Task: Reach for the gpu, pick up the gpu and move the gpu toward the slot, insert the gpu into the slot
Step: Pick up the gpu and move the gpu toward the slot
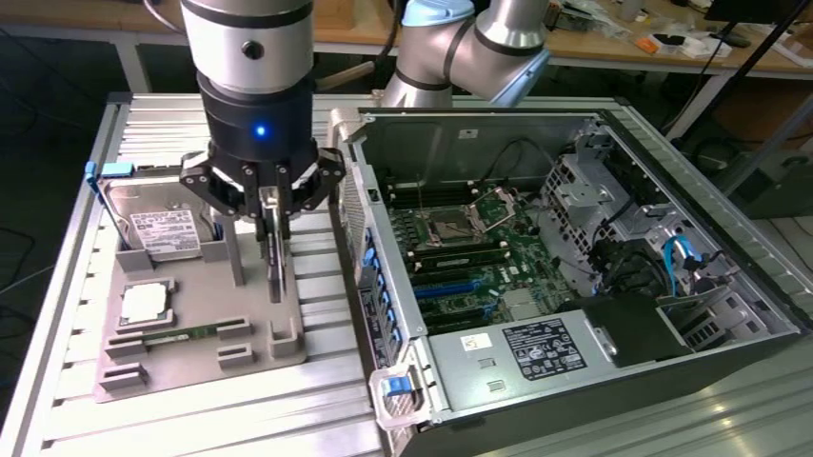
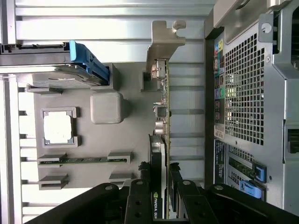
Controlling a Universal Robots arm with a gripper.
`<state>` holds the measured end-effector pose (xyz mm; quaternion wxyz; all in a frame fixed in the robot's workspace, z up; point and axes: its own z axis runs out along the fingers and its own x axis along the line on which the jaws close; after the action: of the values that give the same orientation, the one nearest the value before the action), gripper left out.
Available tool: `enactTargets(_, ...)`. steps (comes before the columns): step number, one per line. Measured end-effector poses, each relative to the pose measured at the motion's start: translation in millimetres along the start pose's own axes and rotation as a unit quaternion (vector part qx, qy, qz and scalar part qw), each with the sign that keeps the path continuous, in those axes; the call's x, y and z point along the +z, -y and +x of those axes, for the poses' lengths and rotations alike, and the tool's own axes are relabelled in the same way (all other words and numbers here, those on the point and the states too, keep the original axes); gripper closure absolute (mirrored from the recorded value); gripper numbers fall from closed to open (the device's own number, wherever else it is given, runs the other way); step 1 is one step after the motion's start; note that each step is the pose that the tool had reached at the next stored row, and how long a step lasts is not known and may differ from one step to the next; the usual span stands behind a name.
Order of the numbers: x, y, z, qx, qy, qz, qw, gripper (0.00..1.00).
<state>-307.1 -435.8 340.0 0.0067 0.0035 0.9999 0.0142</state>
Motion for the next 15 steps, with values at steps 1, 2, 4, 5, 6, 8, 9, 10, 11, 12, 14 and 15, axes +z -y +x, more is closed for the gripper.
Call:
enactTargets(1, -3.6, -0.1, -0.1, 0.0, 0.0, 0.0003, 1.0, 0.73)
enactTargets(2, -7.3, -0.2, -0.1, 0.0, -0.0001, 0.0008, 1.0, 0.73)
enactTargets(4, -14.5, -0.4, -0.2, 0.0, -0.0002, 0.0017, 1.0, 0.73)
enactTargets(5, -18.6, -0.6, -0.3, 0.0, -0.0002, 0.0022, 1.0, 0.73)
enactTargets(6, -25.0, -0.8, -0.3, 0.0, -0.0003, 0.0031, 1.0, 0.73)
enactTargets(8, -37.3, -1.2, -0.5, 0.0, -0.0005, 0.0049, 1.0, 0.73)
enactTargets(9, -41.0, -1.3, -0.5, 0.0, -0.0005, 0.0055, 1.0, 0.73)
enactTargets(10, -45.0, -1.5, -0.6, 0.0, -0.0005, 0.0061, 1.0, 0.73)
enactTargets(11, -48.9, -1.6, -0.7, 0.0, -0.0006, 0.0067, 1.0, 0.73)
enactTargets(12, -52.9, -1.8, -0.7, 0.0, -0.0007, 0.0073, 1.0, 0.73)
enactTargets(14, -60.6, -2.1, -0.8, 0.0, -0.0008, 0.0085, 1.0, 0.73)
enactTargets(15, -68.4, -2.3, -0.9, 0.0, -0.001, 0.0099, 1.0, 0.73)
